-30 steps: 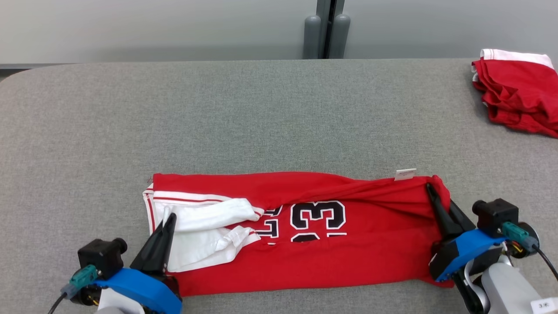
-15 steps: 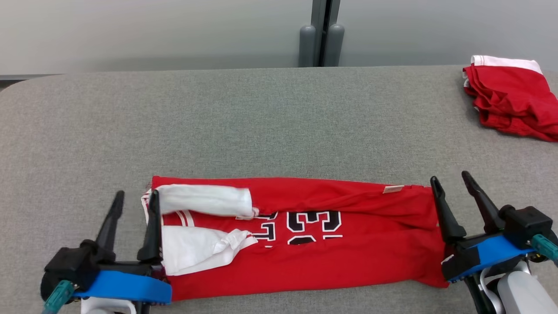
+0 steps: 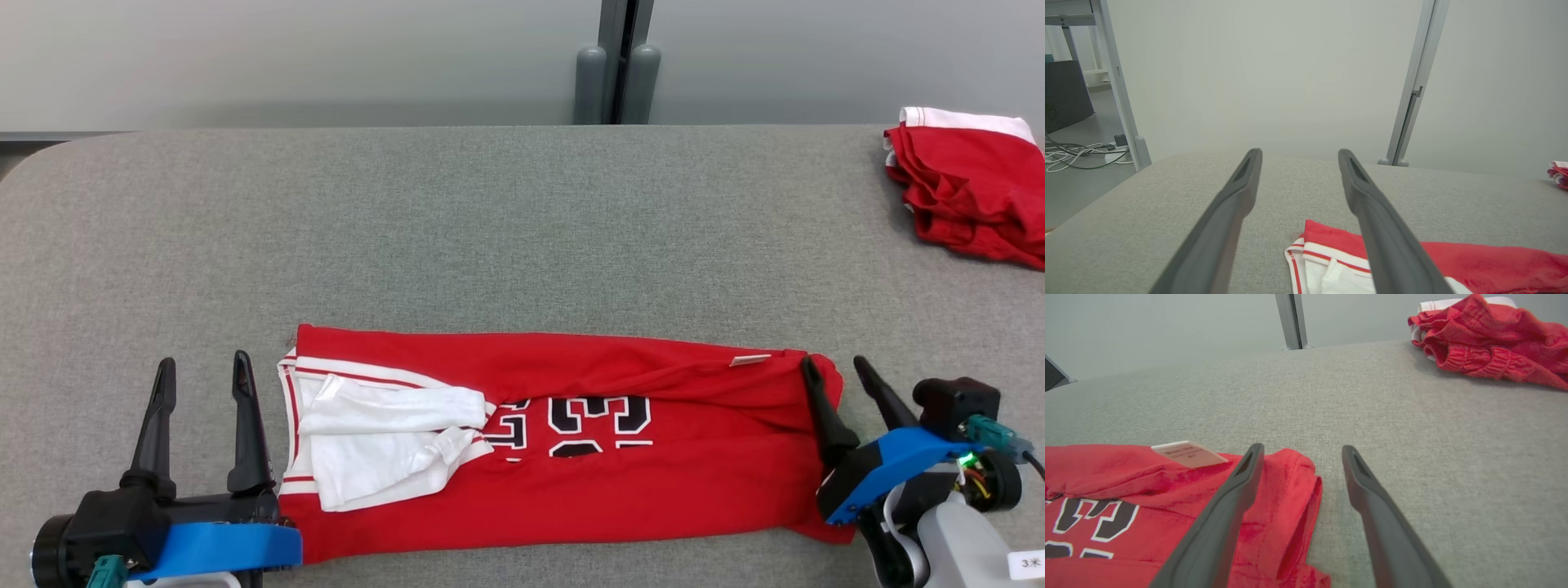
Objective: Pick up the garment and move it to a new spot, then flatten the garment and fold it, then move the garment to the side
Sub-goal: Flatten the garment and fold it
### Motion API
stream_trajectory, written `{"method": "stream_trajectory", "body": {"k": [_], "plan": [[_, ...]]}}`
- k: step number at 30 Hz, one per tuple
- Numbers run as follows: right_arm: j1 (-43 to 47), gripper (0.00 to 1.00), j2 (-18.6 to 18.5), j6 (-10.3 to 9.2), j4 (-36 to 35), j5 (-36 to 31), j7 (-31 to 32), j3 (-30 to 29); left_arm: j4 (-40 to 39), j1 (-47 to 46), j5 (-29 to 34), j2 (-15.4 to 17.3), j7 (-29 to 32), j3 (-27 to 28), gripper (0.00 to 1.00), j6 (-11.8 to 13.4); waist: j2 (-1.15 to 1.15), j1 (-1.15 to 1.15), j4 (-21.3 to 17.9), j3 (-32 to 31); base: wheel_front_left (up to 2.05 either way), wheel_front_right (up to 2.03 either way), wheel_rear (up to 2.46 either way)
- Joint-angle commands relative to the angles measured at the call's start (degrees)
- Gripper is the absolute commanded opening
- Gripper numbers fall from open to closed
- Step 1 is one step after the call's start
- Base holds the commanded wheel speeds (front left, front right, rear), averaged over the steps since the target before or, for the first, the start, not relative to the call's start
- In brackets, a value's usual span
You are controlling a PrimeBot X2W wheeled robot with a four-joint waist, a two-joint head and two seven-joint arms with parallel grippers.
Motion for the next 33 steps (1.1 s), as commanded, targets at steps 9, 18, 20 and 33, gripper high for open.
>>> {"method": "stream_trajectory", "body": {"k": [9,18,20,33], "plan": [[0.1,1.00,2.2,0.01,6.7,3.0,1.8,1.6,1.6,0.5,4.9,-2.0,-0.2,3.3,1.00,-0.3,0.00,0.00,0.1,0.4,0.00,0.00,0.00],[-0.1,0.00,4.3,0.07,11.0,5.9,2.5,5.5,3.5,0.1,7.4,-2.6,-0.2,3.6,1.00,-0.1,0.00,0.00,-0.1,0.0,0.00,0.00,0.00],[-0.7,0.00,3.8,0.00,11.0,6.7,1.7,5.6,3.9,0.3,7.6,-2.6,-0.2,3.7,1.00,0.0,0.00,0.00,-0.4,-0.1,0.00,0.00,0.00],[-2.6,0.00,-8.6,-0.02,11.6,10.1,-0.6,-1.2,4.8,0.5,8.8,-2.7,-0.2,3.6,1.00,0.4,0.00,0.00,-2.0,-1.1,0.00,0.00,0.00]]}}
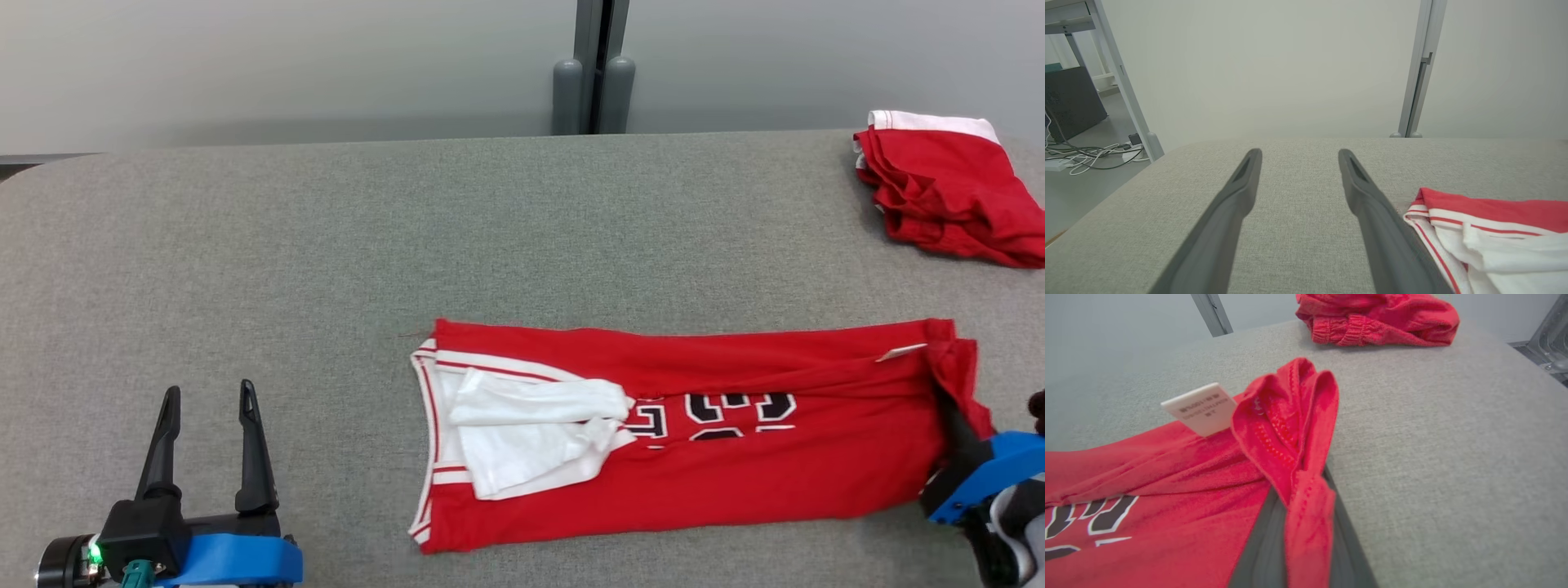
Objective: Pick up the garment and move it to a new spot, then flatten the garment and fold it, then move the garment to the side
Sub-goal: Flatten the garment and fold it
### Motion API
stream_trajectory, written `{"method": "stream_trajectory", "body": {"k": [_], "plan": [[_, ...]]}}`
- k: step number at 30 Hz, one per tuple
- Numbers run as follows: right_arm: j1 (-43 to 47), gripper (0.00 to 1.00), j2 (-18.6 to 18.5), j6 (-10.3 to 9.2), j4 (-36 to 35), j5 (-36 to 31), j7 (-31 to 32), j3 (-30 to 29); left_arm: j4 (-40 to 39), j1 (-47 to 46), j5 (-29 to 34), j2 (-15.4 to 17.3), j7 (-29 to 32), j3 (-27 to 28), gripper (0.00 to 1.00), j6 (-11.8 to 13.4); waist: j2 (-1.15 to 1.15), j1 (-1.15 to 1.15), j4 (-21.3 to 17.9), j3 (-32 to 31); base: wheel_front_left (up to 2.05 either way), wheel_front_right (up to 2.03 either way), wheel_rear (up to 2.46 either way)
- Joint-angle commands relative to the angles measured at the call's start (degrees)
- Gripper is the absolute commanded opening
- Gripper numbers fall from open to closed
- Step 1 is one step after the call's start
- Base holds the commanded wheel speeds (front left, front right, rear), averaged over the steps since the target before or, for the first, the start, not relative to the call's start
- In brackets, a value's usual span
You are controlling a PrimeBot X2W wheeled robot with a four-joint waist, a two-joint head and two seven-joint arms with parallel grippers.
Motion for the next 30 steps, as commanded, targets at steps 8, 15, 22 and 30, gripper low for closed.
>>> {"method": "stream_trajectory", "body": {"k": [8,15,22,30], "plan": [[-0.5,0.00,-1.2,-0.04,-3.5,0.3,0.8,0.5,0.1,0.5,0.3,-0.1,-0.2,-0.4,1.00,0.0,-0.01,0.00,-1.4,-0.7,0.00,0.00,0.00],[0.5,0.00,1.7,-0.03,-8.6,-0.1,1.6,3.1,0.1,0.5,0.4,-0.1,-0.2,-0.6,1.00,-0.2,-0.01,0.00,-1.5,-1.0,0.00,0.00,0.00],[1.0,0.00,6.2,-0.03,-15.3,-1.4,3.5,7.6,0.0,1.2,0.2,-0.1,-0.2,-1.0,1.00,-0.1,-0.01,0.00,-0.6,-1.4,0.00,0.00,0.00],[-0.2,0.00,12.4,-0.03,-17.7,-1.8,4.8,12.5,0.2,0.9,0.1,-0.1,-0.2,-1.5,1.00,-0.1,-0.01,0.00,1.4,-1.5,0.00,0.00,0.00]]}}
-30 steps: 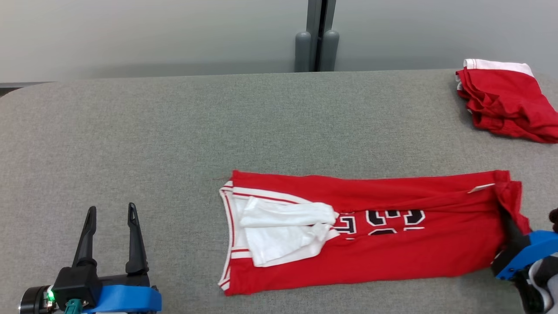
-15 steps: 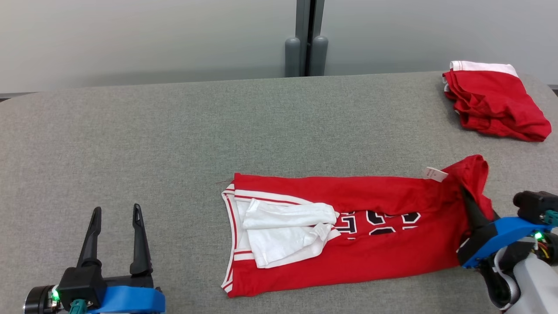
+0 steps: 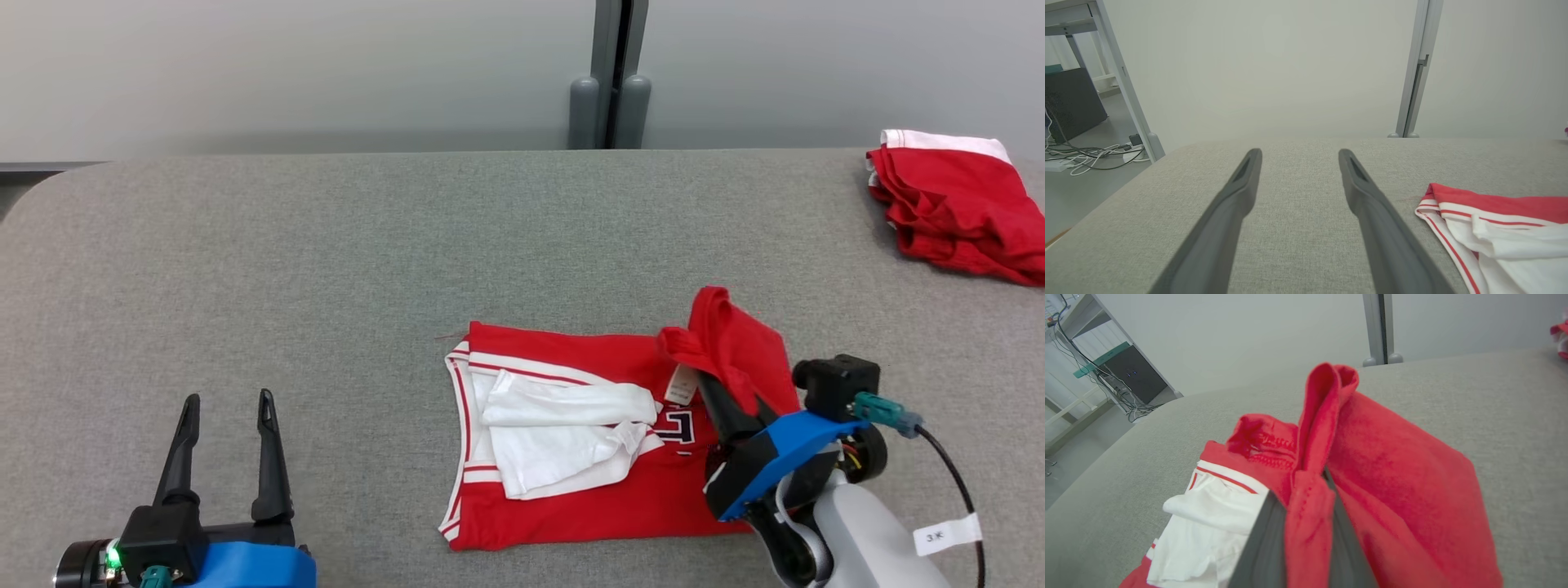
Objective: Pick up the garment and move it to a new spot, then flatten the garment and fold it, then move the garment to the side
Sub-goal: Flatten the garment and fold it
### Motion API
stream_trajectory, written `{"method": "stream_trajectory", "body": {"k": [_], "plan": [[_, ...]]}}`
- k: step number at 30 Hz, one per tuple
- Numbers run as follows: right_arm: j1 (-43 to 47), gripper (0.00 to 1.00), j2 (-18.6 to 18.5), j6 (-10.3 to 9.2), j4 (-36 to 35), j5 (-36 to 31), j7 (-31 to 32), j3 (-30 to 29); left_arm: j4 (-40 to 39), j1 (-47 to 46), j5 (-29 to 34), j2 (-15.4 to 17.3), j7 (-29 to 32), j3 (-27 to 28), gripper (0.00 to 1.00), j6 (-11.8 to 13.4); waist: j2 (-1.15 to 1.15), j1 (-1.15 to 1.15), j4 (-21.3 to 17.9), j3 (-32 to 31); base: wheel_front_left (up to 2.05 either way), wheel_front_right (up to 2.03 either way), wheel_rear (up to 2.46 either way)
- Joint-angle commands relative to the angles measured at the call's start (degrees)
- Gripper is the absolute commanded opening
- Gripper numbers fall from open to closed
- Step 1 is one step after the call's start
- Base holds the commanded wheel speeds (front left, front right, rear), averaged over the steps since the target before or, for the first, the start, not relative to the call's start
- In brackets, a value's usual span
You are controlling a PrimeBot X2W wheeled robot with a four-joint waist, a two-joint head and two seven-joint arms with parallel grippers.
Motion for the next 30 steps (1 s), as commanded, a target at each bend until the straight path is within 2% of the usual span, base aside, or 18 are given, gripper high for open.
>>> {"method": "stream_trajectory", "body": {"k": [1,9,25,26,27,28,30], "plan": [[-0.9,0.00,0.5,0.01,-0.1,0.1,0.0,0.3,0.0,-0.1,0.0,-0.1,-0.2,0.0,1.00,0.0,-0.01,0.00,0.4,0.2,0.00,0.00,0.00],[-3.7,0.00,3.6,0.01,2.4,1.3,-1.0,5.7,0.5,-1.5,-0.5,-0.1,-0.2,-1.3,1.00,0.4,-0.01,0.00,2.7,1.0,0.00,0.00,0.00],[-11.6,0.00,3.8,0.01,9.3,10.8,-5.3,19.6,1.6,-3.6,-2.0,-0.1,-0.2,-4.4,1.00,1.2,-0.01,0.00,6.0,3.1,0.00,0.00,0.00],[-12.0,0.04,3.8,0.01,10.1,11.3,-5.8,20.2,1.8,-3.6,-2.0,-0.1,-0.2,-4.5,1.00,1.3,-0.01,0.00,6.1,3.2,0.00,0.00,0.00],[-12.4,0.42,3.8,0.01,10.9,11.7,-5.7,21.2,1.8,-3.8,-2.1,-0.1,-0.2,-4.6,1.00,1.2,-0.01,0.00,6.0,3.2,0.00,0.00,0.00],[-12.6,1.00,3.8,0.01,11.7,12.0,-5.6,22.0,1.9,-3.8,-2.2,-0.1,-0.2,-4.6,1.00,1.3,-0.01,0.00,6.0,3.2,0.00,0.00,0.00],[-13.1,1.00,3.8,0.01,12.7,12.7,-6.5,23.4,2.1,-3.9,-2.3,-0.1,-0.2,-4.4,1.00,1.4,-0.01,0.00,5.7,3.1,0.00,0.00,0.00]]}}
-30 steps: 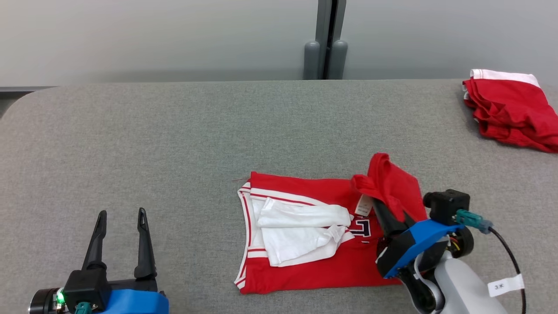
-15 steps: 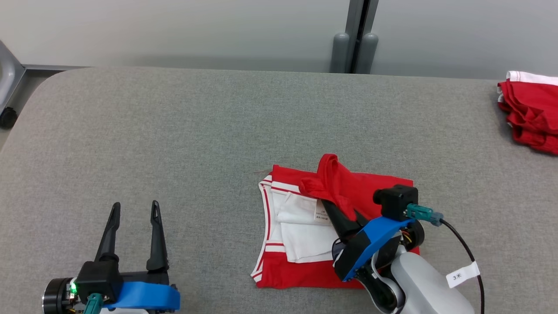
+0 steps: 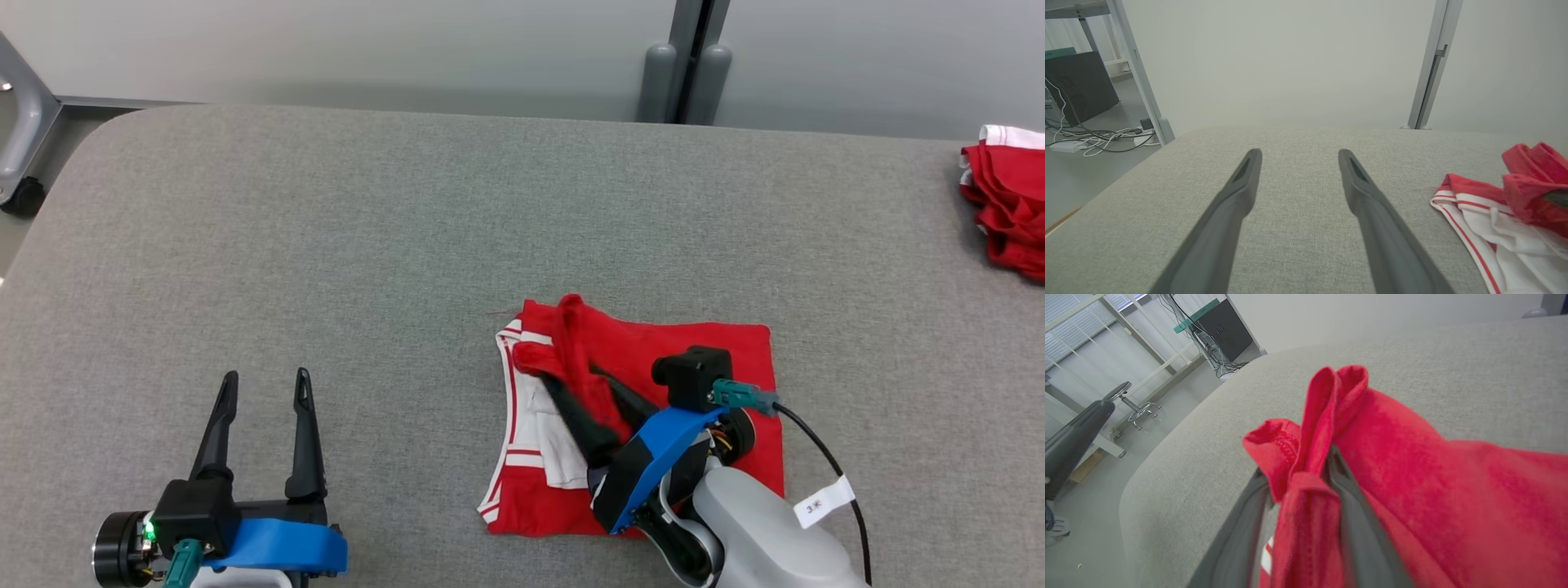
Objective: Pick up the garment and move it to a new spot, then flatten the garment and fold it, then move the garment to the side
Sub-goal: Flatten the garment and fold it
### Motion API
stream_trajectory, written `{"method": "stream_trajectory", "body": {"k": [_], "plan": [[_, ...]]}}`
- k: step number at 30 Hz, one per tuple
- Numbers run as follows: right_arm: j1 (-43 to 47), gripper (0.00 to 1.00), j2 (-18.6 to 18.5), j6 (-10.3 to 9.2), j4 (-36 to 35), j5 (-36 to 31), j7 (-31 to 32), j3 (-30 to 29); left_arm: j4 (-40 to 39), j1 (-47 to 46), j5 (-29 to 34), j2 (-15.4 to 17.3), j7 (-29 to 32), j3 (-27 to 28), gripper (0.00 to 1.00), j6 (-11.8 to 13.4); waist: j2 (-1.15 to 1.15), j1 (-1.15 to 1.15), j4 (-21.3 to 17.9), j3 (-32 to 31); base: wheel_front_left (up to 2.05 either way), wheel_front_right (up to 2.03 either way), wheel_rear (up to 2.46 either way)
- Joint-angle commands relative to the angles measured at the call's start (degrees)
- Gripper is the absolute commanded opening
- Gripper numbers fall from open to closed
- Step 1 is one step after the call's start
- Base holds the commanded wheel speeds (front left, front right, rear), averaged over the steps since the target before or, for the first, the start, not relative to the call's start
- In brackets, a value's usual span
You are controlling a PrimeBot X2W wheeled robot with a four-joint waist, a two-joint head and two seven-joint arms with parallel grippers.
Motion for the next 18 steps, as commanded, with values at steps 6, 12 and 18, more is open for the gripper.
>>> {"method": "stream_trajectory", "body": {"k": [6,12,18], "plan": [[-2.1,1.00,-0.1,0.01,1.2,-2.3,-2.7,1.9,0.2,-0.6,-0.4,-0.1,-0.2,0.9,1.00,0.2,-0.01,0.00,-2.3,-0.8,0.00,0.00,0.00],[-2.0,1.00,-2.0,0.01,-2.0,-8.2,-4.2,-2.8,-0.1,-0.2,-0.2,-0.1,-0.2,1.6,1.00,-0.4,-0.01,0.00,-5.0,-1.9,0.00,0.00,0.00],[3.2,1.00,-5.6,0.01,-10.2,-14.7,-4.5,-12.7,-0.5,0.3,0.2,-0.1,-0.2,1.9,1.00,-0.7,-0.01,0.00,-7.4,-3.2,0.00,0.00,0.00]]}}
